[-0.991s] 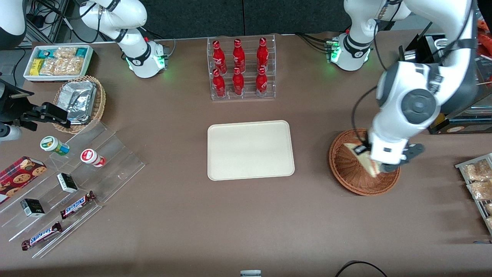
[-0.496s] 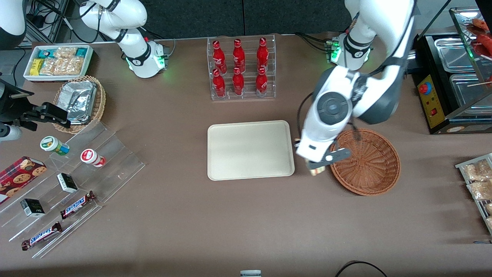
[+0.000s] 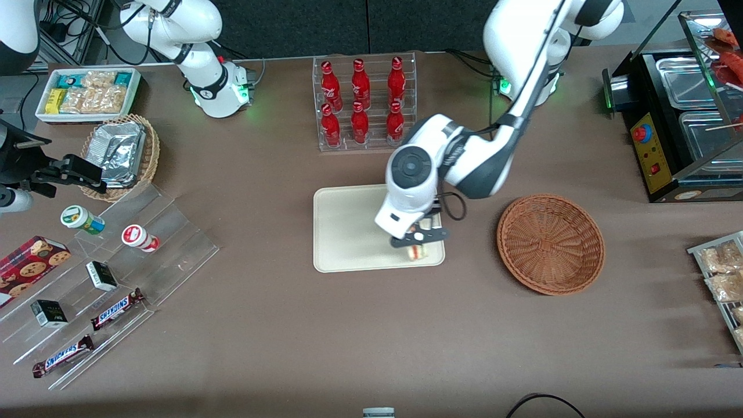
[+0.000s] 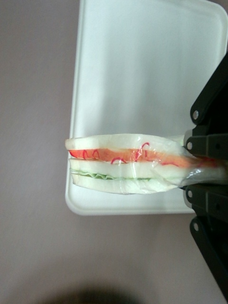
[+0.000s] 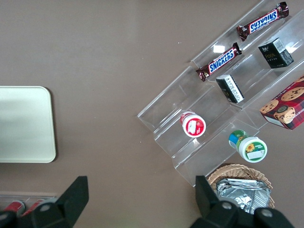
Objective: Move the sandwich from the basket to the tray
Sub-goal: 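Lower the sandwich onto the tray center and open the left gripper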
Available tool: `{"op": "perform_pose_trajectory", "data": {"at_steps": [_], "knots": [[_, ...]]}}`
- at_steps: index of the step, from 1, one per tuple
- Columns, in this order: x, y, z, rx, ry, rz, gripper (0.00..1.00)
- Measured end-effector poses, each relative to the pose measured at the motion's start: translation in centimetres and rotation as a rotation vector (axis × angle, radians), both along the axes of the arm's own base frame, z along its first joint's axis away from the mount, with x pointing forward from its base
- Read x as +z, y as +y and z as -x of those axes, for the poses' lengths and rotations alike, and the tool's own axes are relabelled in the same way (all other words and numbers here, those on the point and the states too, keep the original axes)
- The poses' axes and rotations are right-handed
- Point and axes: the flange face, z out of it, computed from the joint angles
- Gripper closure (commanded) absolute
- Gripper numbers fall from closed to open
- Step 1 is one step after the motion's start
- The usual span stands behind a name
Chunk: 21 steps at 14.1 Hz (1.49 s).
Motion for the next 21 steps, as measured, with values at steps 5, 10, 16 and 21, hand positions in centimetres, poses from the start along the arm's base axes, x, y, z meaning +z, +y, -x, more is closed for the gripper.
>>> {"op": "perform_pose_trajectory", "data": {"at_steps": [5,10,16,21], "knots": [[-5.0,-5.0,3.9,-0.083,0.004,-0.002,0.99],[-8.3,-6.5,5.1,-0.107,0.005,-0.002,0.98],[-9.3,-6.6,5.2,-0.109,0.007,-0.004,0.2],[-9.0,-7.0,5.1,-0.113,-0.004,0.003,0.0]]}}
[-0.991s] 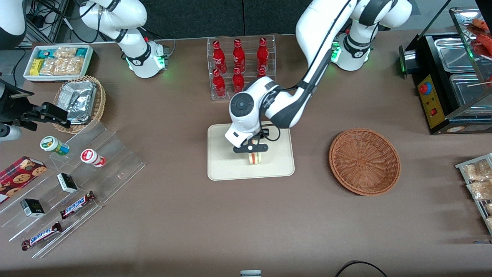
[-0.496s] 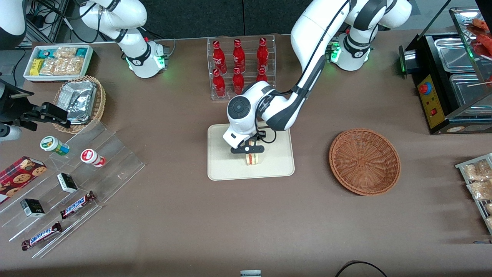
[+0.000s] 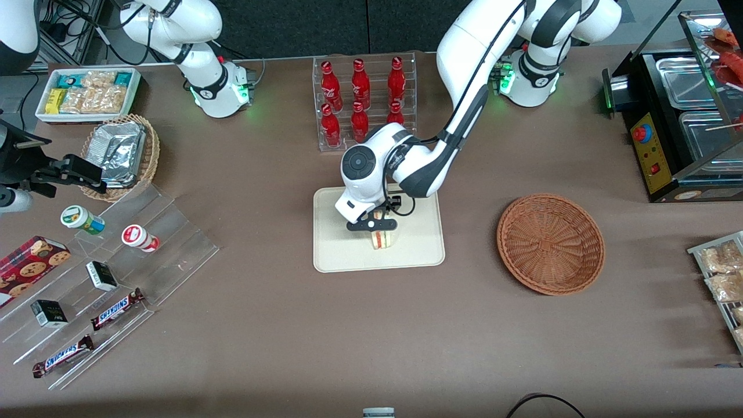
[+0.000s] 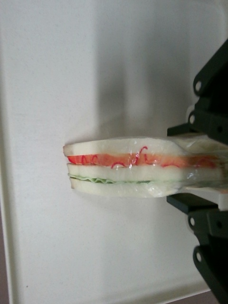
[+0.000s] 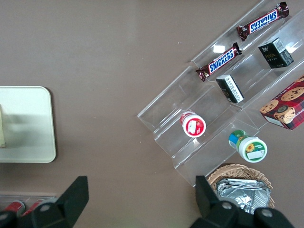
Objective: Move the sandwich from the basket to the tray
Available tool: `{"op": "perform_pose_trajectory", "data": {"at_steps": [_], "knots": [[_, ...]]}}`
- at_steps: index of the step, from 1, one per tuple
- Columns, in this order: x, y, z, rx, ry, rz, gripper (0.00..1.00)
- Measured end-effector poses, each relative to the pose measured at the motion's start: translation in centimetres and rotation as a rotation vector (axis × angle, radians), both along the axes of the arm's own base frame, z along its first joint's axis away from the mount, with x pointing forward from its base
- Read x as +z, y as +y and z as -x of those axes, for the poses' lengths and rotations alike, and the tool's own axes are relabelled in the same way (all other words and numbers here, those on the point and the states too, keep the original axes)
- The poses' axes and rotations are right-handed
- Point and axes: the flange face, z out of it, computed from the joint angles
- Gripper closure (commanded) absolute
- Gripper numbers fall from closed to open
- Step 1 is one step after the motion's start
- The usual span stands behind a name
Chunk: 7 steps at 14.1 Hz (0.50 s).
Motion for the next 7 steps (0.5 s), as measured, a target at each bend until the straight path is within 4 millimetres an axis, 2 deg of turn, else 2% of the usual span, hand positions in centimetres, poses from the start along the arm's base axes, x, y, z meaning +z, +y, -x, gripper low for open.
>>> {"op": "perform_pose_trajectory", "data": {"at_steps": [3,5,7], "knots": [[2.4,0.3,-1.5,0.019,-0.035,0.022,0.0],[6.1,2.1,-3.1,0.065,-0.044,0.01,0.0],[11.1,5.7,-5.3,0.125,-0.046,-0.003,0.0]]}}
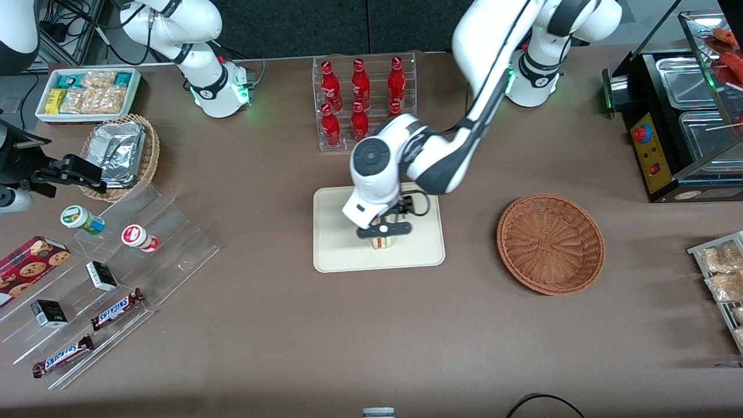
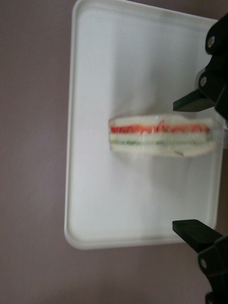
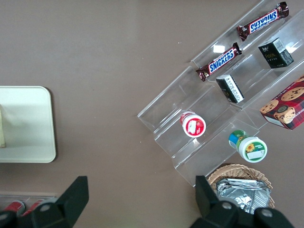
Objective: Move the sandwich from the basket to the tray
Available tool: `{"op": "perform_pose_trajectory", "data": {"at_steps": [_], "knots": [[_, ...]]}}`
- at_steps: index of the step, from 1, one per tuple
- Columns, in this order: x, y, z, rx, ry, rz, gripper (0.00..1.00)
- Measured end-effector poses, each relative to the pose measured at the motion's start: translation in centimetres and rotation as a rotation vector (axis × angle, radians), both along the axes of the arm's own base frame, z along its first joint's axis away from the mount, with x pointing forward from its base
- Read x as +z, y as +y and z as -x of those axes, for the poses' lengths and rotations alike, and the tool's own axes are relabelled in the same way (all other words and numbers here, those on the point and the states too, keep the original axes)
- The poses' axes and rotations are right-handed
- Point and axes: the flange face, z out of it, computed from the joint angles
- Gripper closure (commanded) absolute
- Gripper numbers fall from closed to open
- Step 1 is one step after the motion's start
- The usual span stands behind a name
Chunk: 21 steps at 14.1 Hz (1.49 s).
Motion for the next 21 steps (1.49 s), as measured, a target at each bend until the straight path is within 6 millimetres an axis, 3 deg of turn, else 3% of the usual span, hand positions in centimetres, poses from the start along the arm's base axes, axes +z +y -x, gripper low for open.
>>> {"op": "perform_pose_trajectory", "data": {"at_steps": [4,7,10,17,19,21], "knots": [[9.1,9.8,-3.8,0.068,0.024,-0.011,0.0],[13.7,17.8,-5.4,0.042,0.07,-0.015,0.0],[16.0,24.2,-5.7,0.007,0.096,-0.004,0.0],[22.2,39.5,-3.6,-0.111,0.109,0.05,0.0],[22.8,42.2,-3.4,-0.131,0.105,0.06,0.0],[23.5,43.3,-3.1,-0.153,0.099,0.065,0.0]]}}
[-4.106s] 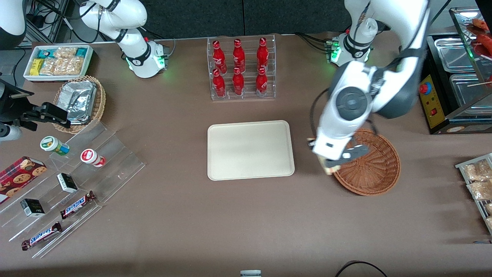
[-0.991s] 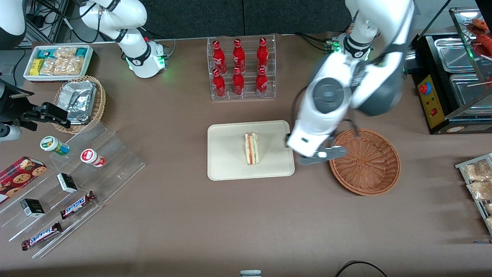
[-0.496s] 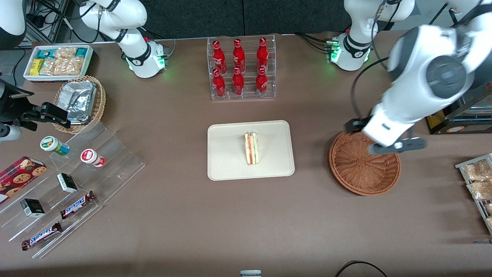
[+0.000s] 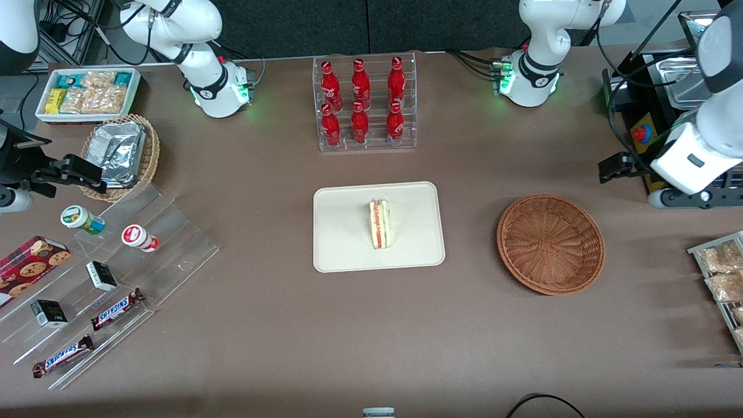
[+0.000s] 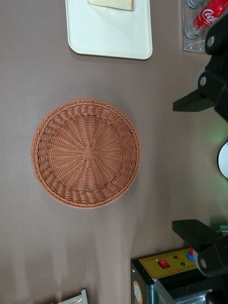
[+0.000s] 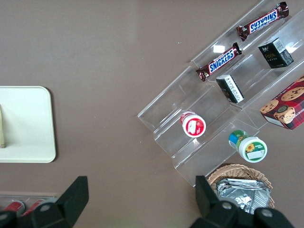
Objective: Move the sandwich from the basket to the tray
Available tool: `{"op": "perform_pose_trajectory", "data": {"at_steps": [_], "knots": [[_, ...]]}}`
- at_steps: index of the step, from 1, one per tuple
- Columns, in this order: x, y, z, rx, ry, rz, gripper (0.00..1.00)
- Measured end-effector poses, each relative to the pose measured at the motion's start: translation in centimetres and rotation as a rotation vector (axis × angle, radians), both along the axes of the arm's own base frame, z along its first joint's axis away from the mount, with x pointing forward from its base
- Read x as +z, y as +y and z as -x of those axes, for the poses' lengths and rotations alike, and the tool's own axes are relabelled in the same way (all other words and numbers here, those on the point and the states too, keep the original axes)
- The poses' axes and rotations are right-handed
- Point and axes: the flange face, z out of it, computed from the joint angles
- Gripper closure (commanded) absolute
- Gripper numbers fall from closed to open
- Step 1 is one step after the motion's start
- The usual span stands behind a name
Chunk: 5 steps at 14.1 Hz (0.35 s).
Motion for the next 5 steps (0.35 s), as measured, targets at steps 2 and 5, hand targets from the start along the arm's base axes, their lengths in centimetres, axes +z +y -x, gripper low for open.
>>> {"op": "perform_pose_trajectory", "data": {"at_steps": [2,5], "knots": [[0.8,0.3,0.7,-0.014,0.007,0.003,0.0],[1.5,0.2,1.1,-0.021,-0.001,0.005,0.0]]}}
